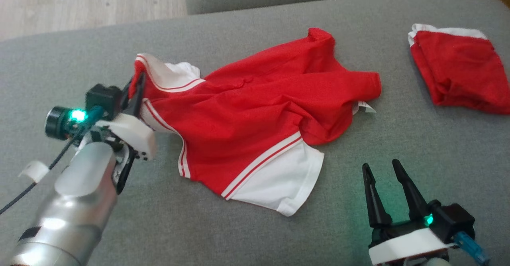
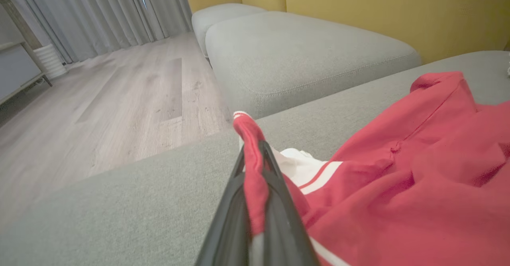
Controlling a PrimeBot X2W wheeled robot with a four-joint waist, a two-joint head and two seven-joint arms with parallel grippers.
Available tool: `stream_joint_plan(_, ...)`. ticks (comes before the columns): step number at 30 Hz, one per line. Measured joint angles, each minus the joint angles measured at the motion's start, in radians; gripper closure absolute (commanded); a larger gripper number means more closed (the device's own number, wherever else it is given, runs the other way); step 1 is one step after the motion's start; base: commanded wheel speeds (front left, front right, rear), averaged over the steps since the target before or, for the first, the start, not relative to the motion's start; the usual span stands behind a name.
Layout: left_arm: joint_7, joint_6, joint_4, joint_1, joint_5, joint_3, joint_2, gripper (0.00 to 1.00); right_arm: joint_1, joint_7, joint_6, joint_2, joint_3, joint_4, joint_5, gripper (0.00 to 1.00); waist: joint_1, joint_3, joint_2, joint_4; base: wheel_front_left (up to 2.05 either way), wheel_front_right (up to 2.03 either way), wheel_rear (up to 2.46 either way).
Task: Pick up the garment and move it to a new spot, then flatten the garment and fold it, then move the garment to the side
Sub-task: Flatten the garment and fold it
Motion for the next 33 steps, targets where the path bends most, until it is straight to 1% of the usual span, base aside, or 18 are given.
stream_joint_plan(5,-0.014,0.003,0.026,0.019,-0.042,0.031,0.007,1.0,-0.014,0.0,0.0,0.0,-0.003,0.001,-0.005,0.0,0.0,0.03,0.0,-0.004,0.0,0.0,0.0)
stream_joint_plan(6,-0.015,0.003,0.033,0.028,-0.052,0.035,0.006,0.71,-0.015,0.0,0.0,0.0,-0.004,0.001,-0.005,0.0,0.0,0.032,0.0,-0.006,0.0,0.0,0.0)
stream_joint_plan(8,-0.015,0.003,0.046,0.07,-0.085,0.057,0.003,0.38,-0.014,0.0,0.0,0.0,-0.004,0.001,-0.005,0.0,0.0,0.03,0.0,-0.008,0.0,0.0,0.0)
stream_joint_plan(9,-0.015,0.003,0.047,0.088,-0.094,0.059,0.0,0.38,-0.014,0.0,0.0,0.0,-0.004,0.002,-0.005,0.0,0.0,0.028,0.0,-0.008,0.0,0.0,0.0)
stream_joint_plan(10,-0.014,0.003,0.048,0.107,-0.103,0.06,-0.005,0.42,-0.014,0.0,0.0,0.0,-0.004,0.002,-0.005,0.0,0.0,0.026,0.0,-0.007,0.0,0.0,0.0)
stream_joint_plan(11,-0.013,0.003,0.047,0.127,-0.11,0.059,-0.012,0.37,-0.014,0.0,0.0,0.0,-0.004,0.002,-0.005,0.0,-0.0001,0.024,0.0,-0.005,0.0,0.0,0.0)
stream_joint_plan(12,-0.008,0.008,0.047,0.149,-0.113,0.058,-0.019,0.15,-0.014,0.0,0.0,0.0,-0.005,0.003,-0.005,0.0,-0.0001,0.023,0.0,-0.003,0.0,0.0,0.0)
stream_joint_plan(13,-0.005,0.013,0.044,0.171,-0.113,0.056,-0.026,0.0,-0.013,0.0,0.0,0.0,-0.005,0.003,-0.005,0.0,-0.0001,0.021,0.0,0.001,0.0,0.0,0.0)
stream_joint_plan(17,-0.014,0.042,-0.001,0.255,-0.113,0.048,-0.038,0.0,-0.013,0.0,0.0,0.0,-0.006,0.003,-0.005,0.0,-0.0001,0.015,0.0,0.019,0.0,0.0,0.0)
stream_joint_plan(21,-0.015,0.085,-0.093,0.288,-0.092,0.026,-0.032,0.0,-0.012,0.0,0.0,0.0,-0.007,0.003,-0.005,0.0,-0.0002,0.014,0.0,0.04,0.0,0.0,0.0)
stream_joint_plan(23,-0.013,0.1,-0.159,0.278,-0.072,0.023,-0.007,0.0,-0.012,0.0,0.0,0.0,-0.007,0.002,-0.005,0.0,-0.0002,0.017,0.0,0.046,0.0,0.0,0.0)
stream_joint_plan(26,0.025,0.123,-0.253,0.222,-0.02,0.012,0.058,0.0,-0.013,0.0,0.0,0.0,-0.006,0.0,-0.005,0.0,-0.0002,0.031,0.0,0.049,0.0,0.0,0.0)
stream_joint_plan(29,0.093,0.115,-0.318,0.109,0.038,-0.016,0.122,0.0,-0.016,0.0,0.0,0.0,-0.002,-0.004,-0.018,0.0,-0.0002,0.057,0.0,0.046,0.0,0.0,0.0)
stream_joint_plan(31,0.143,0.095,-0.342,0.027,0.061,-0.027,0.144,0.0,-0.022,0.0,0.0,0.0,0.004,-0.006,-0.023,0.0,-0.0001,0.08,0.0,0.042,0.0,0.0,0.0)
stream_joint_plan(33,0.188,0.067,-0.344,-0.048,0.079,-0.041,0.154,0.0,-0.042,0.0,0.0,0.0,0.009,-0.006,-0.023,0.0,-0.0001,0.106,0.0,0.035,0.0,0.0,0.0)
